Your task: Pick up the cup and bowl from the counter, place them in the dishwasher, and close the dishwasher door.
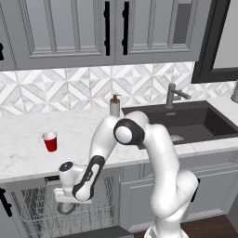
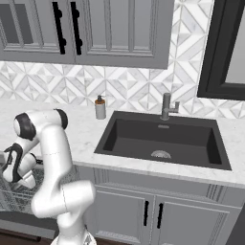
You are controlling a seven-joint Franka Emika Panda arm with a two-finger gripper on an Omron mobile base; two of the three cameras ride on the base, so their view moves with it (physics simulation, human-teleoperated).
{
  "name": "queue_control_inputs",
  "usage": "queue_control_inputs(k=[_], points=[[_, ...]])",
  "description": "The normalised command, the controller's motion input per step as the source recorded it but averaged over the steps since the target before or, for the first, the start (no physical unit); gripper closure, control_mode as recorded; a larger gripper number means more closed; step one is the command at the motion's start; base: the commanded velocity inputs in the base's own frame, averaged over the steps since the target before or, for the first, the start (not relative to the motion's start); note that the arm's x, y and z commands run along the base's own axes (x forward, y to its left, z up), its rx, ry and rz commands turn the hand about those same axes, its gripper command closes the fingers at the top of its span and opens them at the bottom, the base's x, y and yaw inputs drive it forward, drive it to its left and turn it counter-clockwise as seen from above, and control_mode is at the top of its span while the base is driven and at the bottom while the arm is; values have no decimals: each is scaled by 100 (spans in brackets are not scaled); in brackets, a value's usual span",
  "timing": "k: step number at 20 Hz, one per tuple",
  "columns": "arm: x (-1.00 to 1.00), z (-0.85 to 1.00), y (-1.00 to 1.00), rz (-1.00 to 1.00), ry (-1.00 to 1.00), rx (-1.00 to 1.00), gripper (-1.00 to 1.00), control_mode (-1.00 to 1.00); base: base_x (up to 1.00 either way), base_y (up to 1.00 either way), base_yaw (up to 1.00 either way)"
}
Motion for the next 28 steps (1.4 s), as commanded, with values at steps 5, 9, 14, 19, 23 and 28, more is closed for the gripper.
queue_control_inputs(k=[5,9,14,19,23,28], points=[[24,0,22,-5,0,0,100,-100,0,0,0],[38,-14,32,-8,0,0,100,-100,0,0,0],[24,-54,34,-8,0,0,100,-100,0,0,0],[12,-64,29,-4,0,0,100,-100,0,0,0],[0,-29,9,-4,0,0,100,-100,0,0,0],[0,-8,0,0,0,0,100,-100,0,0,0]])
